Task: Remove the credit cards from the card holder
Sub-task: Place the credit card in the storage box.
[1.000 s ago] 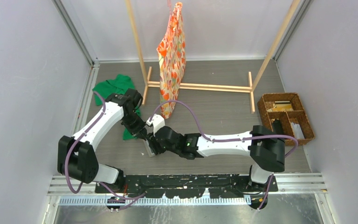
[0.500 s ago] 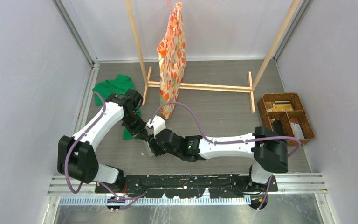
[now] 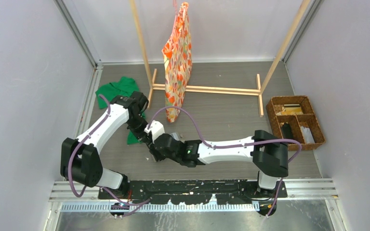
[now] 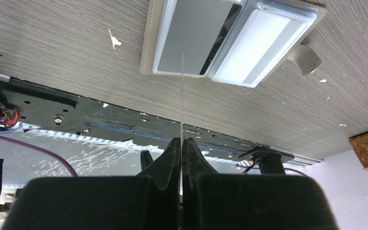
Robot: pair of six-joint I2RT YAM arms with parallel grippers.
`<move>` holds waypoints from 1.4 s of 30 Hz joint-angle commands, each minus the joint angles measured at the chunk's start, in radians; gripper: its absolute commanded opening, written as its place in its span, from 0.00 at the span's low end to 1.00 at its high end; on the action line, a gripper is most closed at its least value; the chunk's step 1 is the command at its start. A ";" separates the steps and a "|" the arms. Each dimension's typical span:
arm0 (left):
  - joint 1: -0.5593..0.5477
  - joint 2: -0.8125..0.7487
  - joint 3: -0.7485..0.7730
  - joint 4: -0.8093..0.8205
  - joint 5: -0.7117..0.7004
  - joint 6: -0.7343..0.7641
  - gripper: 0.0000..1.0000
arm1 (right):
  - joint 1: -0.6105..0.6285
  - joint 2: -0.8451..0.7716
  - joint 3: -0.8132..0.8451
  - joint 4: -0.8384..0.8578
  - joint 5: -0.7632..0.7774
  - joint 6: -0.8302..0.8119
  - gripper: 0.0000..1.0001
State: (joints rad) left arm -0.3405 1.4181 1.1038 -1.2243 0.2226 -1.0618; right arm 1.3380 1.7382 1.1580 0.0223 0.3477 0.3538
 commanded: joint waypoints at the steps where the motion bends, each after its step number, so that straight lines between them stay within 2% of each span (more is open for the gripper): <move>1: -0.003 -0.011 0.041 -0.018 0.015 0.014 0.01 | 0.005 0.045 0.064 0.018 0.022 -0.014 0.41; 6: -0.003 -0.011 0.041 -0.018 0.024 0.019 0.01 | 0.003 0.058 0.075 0.001 0.045 -0.016 0.26; 12: -0.003 -0.013 0.041 -0.009 0.030 0.020 0.01 | 0.004 0.045 0.067 -0.007 0.080 -0.013 0.02; 13: -0.003 -0.013 0.042 -0.009 0.030 0.022 0.01 | 0.004 0.044 0.066 -0.010 0.086 -0.013 0.01; 21: -0.003 -0.016 0.078 0.028 0.050 0.128 0.01 | 0.005 0.004 0.005 -0.009 0.100 -0.005 0.01; 28: -0.003 -0.128 0.031 0.190 0.120 0.134 0.22 | 0.004 -0.066 -0.084 -0.005 0.134 0.016 0.01; 29: -0.003 -0.147 0.023 0.211 0.122 0.128 0.33 | 0.004 -0.078 -0.096 -0.008 0.142 0.018 0.01; 32: -0.001 -0.191 0.010 0.259 0.127 0.116 0.50 | 0.003 -0.116 -0.124 -0.014 0.167 0.017 0.01; 38: 0.004 -0.234 0.037 0.278 0.119 0.129 0.52 | 0.001 -0.228 -0.184 -0.090 0.270 0.017 0.01; 42: 0.006 -0.291 0.042 0.324 0.094 0.128 0.52 | -0.049 -0.359 -0.235 -0.257 0.412 0.027 0.01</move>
State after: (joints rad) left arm -0.3424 1.1950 1.1229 -0.9749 0.3237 -0.9524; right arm 1.3300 1.5211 0.9562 -0.0994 0.5777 0.3634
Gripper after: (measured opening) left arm 0.516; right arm 0.027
